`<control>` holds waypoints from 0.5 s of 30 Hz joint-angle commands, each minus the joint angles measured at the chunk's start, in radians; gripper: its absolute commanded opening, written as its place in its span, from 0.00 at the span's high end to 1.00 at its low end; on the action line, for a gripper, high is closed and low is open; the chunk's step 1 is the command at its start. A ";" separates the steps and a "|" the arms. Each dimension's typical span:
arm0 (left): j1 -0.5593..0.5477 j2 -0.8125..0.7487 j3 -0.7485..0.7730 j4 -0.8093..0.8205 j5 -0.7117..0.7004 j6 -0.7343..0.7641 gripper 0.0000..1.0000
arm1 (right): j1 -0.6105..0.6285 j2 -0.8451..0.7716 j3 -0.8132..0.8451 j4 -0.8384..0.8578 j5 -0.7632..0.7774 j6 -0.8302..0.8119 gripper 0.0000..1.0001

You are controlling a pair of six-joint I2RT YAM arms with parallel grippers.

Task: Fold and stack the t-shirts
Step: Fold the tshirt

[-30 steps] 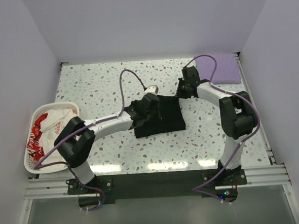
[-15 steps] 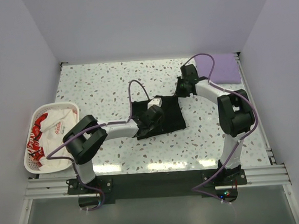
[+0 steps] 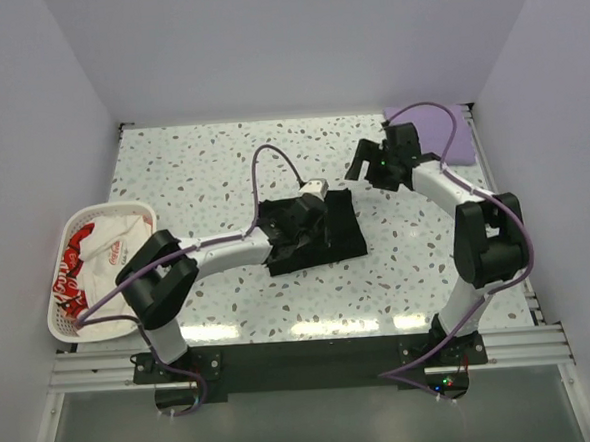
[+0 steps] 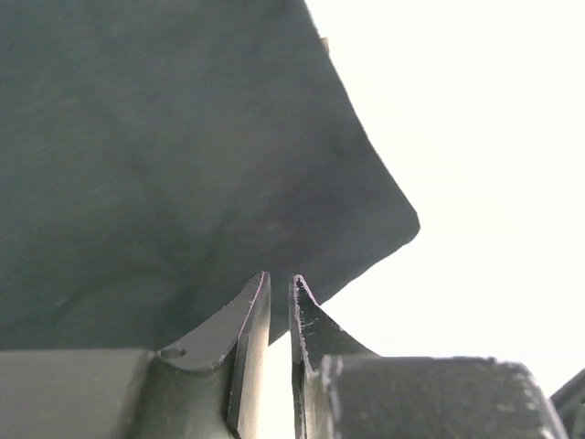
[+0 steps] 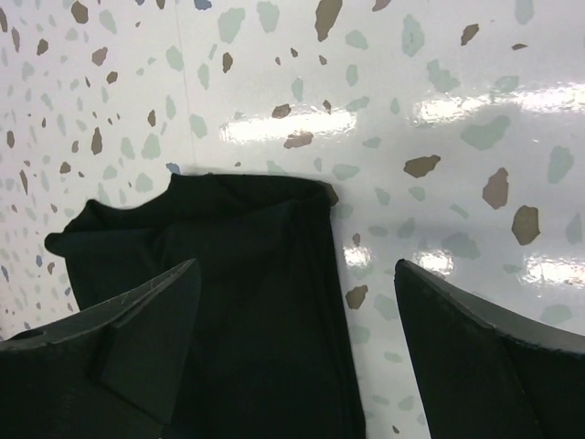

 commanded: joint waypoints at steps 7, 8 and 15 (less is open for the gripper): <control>-0.011 0.141 0.040 0.164 0.161 -0.024 0.83 | -0.016 -0.016 -0.113 0.120 -0.128 0.002 0.09; -0.011 0.150 0.031 0.170 0.161 -0.030 0.83 | -0.016 -0.011 -0.120 0.137 -0.129 0.002 0.09; -0.012 0.192 0.026 0.166 0.180 -0.042 0.84 | -0.009 0.021 -0.199 0.203 -0.146 0.009 0.11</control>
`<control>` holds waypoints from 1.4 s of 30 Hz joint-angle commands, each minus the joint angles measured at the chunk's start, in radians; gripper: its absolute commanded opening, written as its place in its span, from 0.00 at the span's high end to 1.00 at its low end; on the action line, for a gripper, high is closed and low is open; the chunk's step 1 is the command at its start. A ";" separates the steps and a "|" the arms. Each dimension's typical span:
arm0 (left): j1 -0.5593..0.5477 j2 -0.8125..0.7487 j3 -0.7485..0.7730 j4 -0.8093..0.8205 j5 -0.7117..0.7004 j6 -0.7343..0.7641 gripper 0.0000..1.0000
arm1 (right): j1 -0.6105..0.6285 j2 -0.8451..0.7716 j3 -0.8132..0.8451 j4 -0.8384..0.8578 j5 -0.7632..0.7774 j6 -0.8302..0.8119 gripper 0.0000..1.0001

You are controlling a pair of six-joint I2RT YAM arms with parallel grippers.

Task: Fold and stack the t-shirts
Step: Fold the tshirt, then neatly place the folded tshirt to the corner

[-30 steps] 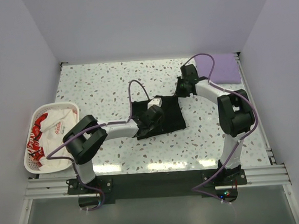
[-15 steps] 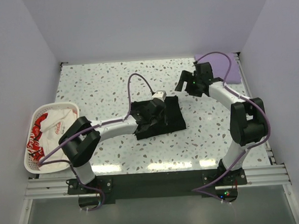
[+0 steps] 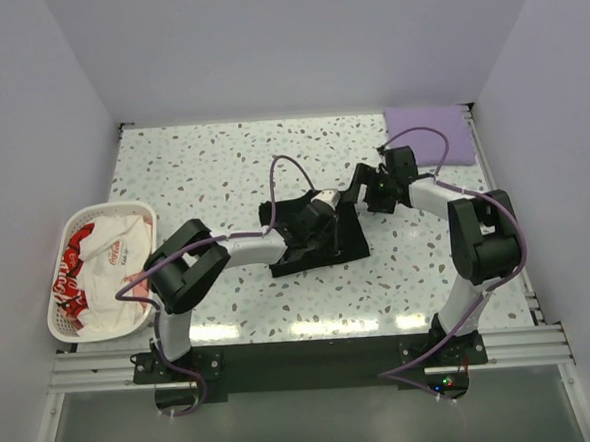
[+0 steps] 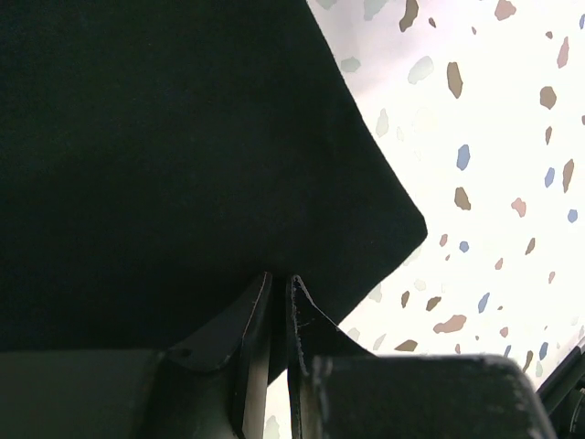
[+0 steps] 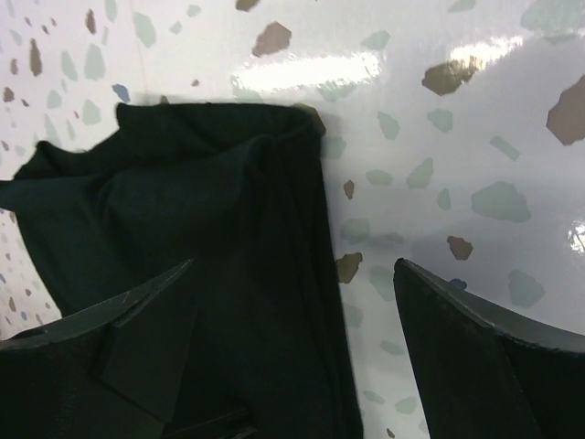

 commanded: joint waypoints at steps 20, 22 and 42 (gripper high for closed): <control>0.005 -0.010 0.019 -0.033 0.024 -0.005 0.85 | 0.135 0.051 -0.029 -0.051 0.181 -0.023 0.35; 0.006 -0.013 0.022 -0.034 0.022 -0.005 0.85 | 0.142 0.077 -0.014 -0.067 0.192 -0.024 0.44; 0.224 -0.519 0.044 -0.421 -0.113 0.119 0.80 | 0.180 0.175 0.348 -0.356 0.613 -0.073 1.00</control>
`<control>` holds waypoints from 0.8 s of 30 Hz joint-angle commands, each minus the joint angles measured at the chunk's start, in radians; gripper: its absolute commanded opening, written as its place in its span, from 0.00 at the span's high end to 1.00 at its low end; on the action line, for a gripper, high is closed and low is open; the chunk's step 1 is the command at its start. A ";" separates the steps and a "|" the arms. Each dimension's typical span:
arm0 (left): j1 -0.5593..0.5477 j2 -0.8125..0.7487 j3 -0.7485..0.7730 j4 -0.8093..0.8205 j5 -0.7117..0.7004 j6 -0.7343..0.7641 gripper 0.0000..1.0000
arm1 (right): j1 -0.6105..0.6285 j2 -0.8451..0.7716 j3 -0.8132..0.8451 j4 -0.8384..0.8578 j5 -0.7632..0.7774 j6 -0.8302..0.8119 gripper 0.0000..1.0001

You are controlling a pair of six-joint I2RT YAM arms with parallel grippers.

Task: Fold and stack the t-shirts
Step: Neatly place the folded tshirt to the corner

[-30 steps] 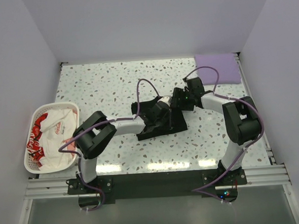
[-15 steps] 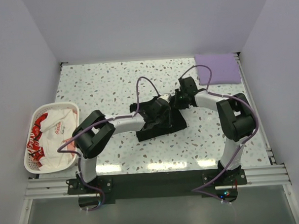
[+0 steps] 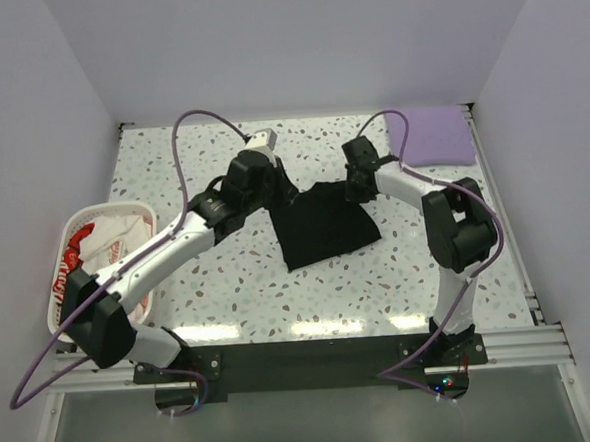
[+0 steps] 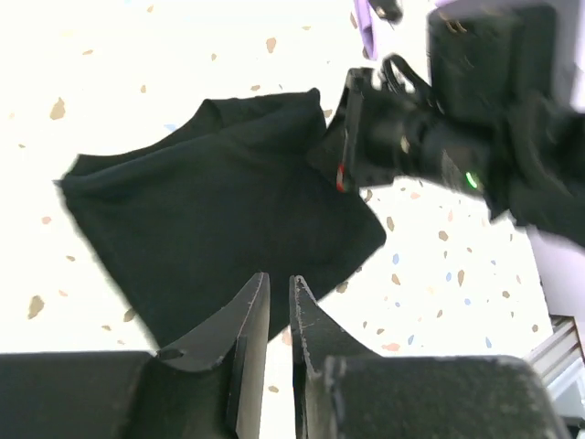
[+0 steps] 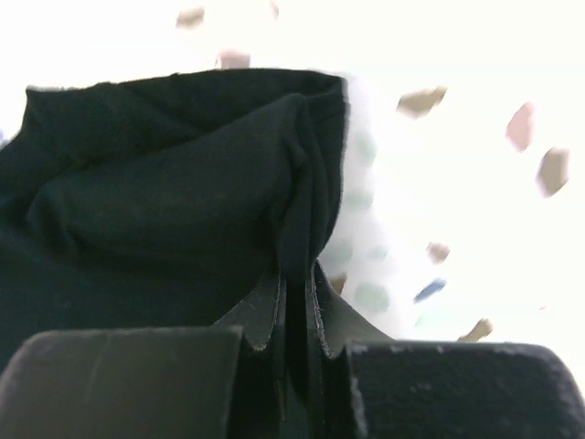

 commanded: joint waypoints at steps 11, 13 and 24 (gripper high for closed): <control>0.037 -0.224 -0.146 -0.171 -0.122 0.150 0.80 | -0.111 0.314 0.653 -0.180 0.366 -0.229 1.00; 0.037 -0.232 -0.170 -0.165 -0.127 0.158 0.80 | -0.123 0.364 0.709 -0.160 0.380 -0.269 1.00; 0.037 -0.258 -0.241 -0.229 -0.035 0.249 0.81 | -0.172 0.575 1.139 -0.111 0.441 -0.573 1.00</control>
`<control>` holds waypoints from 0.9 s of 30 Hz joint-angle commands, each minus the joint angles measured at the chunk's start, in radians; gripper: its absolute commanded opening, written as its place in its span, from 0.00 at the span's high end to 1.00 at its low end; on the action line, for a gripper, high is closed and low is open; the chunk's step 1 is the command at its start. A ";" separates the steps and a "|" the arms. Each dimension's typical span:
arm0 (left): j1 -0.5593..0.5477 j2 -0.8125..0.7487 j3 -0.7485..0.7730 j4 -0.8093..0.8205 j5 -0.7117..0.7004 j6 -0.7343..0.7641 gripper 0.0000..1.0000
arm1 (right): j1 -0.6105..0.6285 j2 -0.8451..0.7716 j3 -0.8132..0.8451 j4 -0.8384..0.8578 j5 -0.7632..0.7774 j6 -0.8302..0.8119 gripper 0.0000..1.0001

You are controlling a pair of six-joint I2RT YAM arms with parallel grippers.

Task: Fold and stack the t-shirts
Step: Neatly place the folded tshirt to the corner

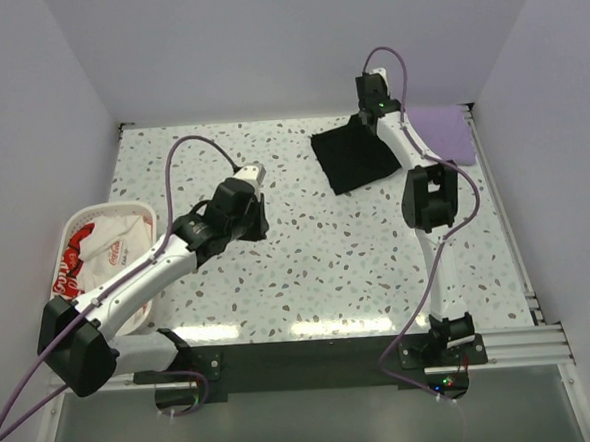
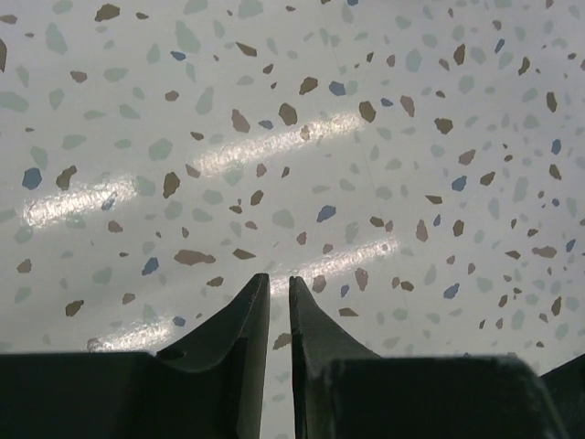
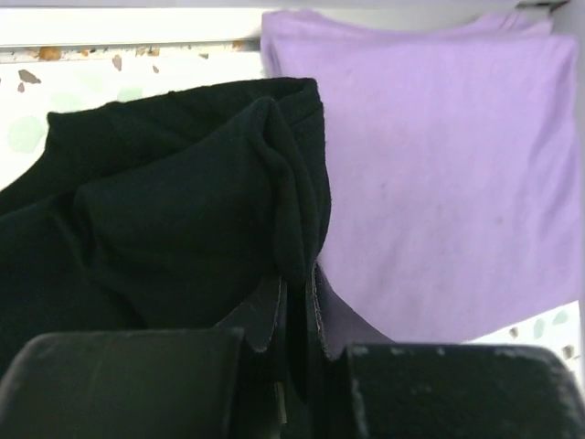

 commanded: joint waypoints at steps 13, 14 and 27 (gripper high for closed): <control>0.005 -0.033 -0.096 -0.029 -0.012 0.106 0.81 | -0.032 -0.069 0.187 0.124 0.070 -0.351 1.00; 0.005 -0.030 -0.097 -0.029 -0.006 0.106 0.81 | -0.032 -0.077 0.180 0.127 0.070 -0.362 1.00; 0.005 -0.027 -0.105 -0.028 0.023 0.104 0.82 | -0.056 -0.221 -0.003 0.210 0.102 -0.436 1.00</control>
